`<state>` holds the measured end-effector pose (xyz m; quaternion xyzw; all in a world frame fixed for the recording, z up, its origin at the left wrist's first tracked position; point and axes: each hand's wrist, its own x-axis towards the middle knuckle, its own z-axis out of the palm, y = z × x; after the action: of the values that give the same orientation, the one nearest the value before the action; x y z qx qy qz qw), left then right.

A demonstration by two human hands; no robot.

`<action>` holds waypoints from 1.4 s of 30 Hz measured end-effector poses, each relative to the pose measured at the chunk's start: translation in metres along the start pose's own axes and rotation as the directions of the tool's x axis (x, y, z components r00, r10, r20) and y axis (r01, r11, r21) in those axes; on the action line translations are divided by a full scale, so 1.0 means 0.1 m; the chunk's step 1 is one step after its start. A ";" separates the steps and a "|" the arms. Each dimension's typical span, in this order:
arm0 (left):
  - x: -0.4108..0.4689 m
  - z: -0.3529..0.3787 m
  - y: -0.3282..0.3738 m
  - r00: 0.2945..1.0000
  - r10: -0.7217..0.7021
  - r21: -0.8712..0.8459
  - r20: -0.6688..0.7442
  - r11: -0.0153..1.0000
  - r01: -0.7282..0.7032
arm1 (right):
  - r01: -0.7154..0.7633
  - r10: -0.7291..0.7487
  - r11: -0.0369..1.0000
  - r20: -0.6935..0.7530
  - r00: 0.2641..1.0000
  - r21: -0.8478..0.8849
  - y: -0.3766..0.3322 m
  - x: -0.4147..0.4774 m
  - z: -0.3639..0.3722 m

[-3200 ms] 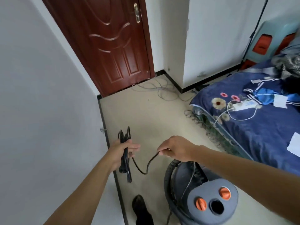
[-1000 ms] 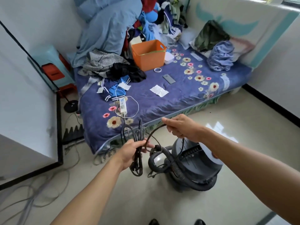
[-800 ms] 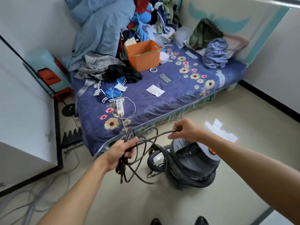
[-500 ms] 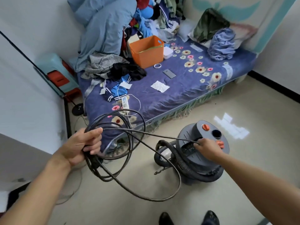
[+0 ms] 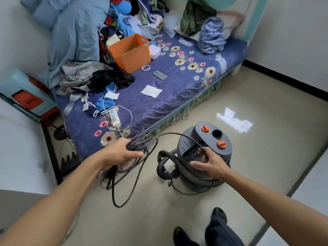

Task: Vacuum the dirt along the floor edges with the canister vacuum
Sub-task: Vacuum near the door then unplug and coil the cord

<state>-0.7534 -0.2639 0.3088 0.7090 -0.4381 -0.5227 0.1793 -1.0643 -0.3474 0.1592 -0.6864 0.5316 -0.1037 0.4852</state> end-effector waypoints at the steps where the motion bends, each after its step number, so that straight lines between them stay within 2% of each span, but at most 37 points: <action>1: 0.12 0.07 0.11 0.998 0.014 -0.021 0.069 1.000 -0.013 | 0.010 -0.010 1.000 -0.014 1.000 0.021 0.01 0.01 -0.12; 5: 0.60 0.35 0.60 0.938 0.070 -0.148 0.339 0.989 -0.021 | 0.069 -0.068 0.998 -0.088 0.994 0.008 0.01 0.07 -0.61; 8: 0.97 0.58 0.97 0.855 0.115 -0.231 0.506 0.973 0.006 | 0.029 -0.027 0.997 -0.035 0.999 0.066 0.11 0.27 -0.90; 10: 1.21 0.76 1.21 0.789 0.149 -0.283 0.596 0.958 0.033 | 0.009 -0.014 0.983 0.024 1.000 0.182 0.19 0.47 -1.01; 12: 1.48 0.92 1.41 0.737 0.179 -0.340 0.652 0.937 0.073 | -0.003 -0.015 0.925 0.044 0.999 0.379 0.27 0.66 -1.09; 15: 1.88 1.12 1.61 0.721 0.198 -0.415 0.664 0.900 0.135 | -0.112 0.130 0.784 0.016 0.991 0.610 0.36 0.86 -1.24; 17: 2.13 1.18 1.64 0.754 0.186 -0.442 0.630 0.884 0.151 | -0.187 0.252 0.728 -0.004 0.968 0.660 0.49 0.98 -1.33; 21: 2.54 1.18 1.48 0.858 0.156 -0.475 0.488 0.873 0.111 | -0.270 0.418 0.818 -0.201 0.886 0.508 0.99 1.22 -1.56; 23: 2.69 1.18 1.36 0.889 0.115 -0.489 0.442 0.863 0.131 | -0.342 0.488 0.810 -0.224 0.844 0.477 1.15 1.30 -1.64; 25: 2.86 1.24 1.27 0.931 0.029 -0.486 0.363 0.858 0.163 | -0.392 0.574 0.720 -0.174 0.800 0.572 1.22 1.38 -1.63; 28: 3.17 1.38 1.11 0.977 -0.175 -0.491 0.125 0.845 0.214 | -0.445 0.642 0.495 0.031 0.766 0.747 1.25 1.48 -1.46; 30: 3.37 1.49 0.88 0.965 -0.259 -0.360 -0.052 0.906 0.224 | -0.460 0.642 0.357 0.144 0.753 0.813 1.28 1.53 -1.30; 32: 3.54 1.63 0.56 0.954 -0.244 -0.139 -0.173 0.965 0.221 | -0.465 0.652 0.310 0.170 0.739 0.830 1.35 1.61 -1.10; 33: 3.60 1.69 0.39 0.953 -0.225 -0.050 -0.203 0.974 0.220 | -0.462 0.665 0.340 0.138 0.734 0.820 1.37 1.66 -1.00; 35: 3.75 1.80 0.10 0.952 -0.208 0.049 -0.226 0.973 0.224 | -0.482 0.690 0.514 -0.008 0.724 0.709 1.43 1.83 -0.81; 38: 3.97 1.94 -0.26 0.955 -0.202 0.121 -0.215 0.965 0.232 | -0.519 0.599 0.790 -0.231 0.766 0.328 1.56 2.10 -0.63; 40: 4.08 1.99 -0.49 0.962 -0.185 0.231 -0.202 0.945 0.231 | -0.490 0.476 0.871 -0.305 0.825 0.032 1.67 2.25 -0.55; 42: 4.16 2.01 -0.65 0.967 -0.167 0.284 -0.191 0.934 0.217 | -0.469 0.388 0.859 -0.340 0.857 -0.204 1.75 2.37 -0.48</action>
<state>-0.8765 -0.5230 -0.0588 0.8082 -0.4249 -0.4045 0.0520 -1.1086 -0.5650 -0.0410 -0.5881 0.7460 -0.0144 0.3119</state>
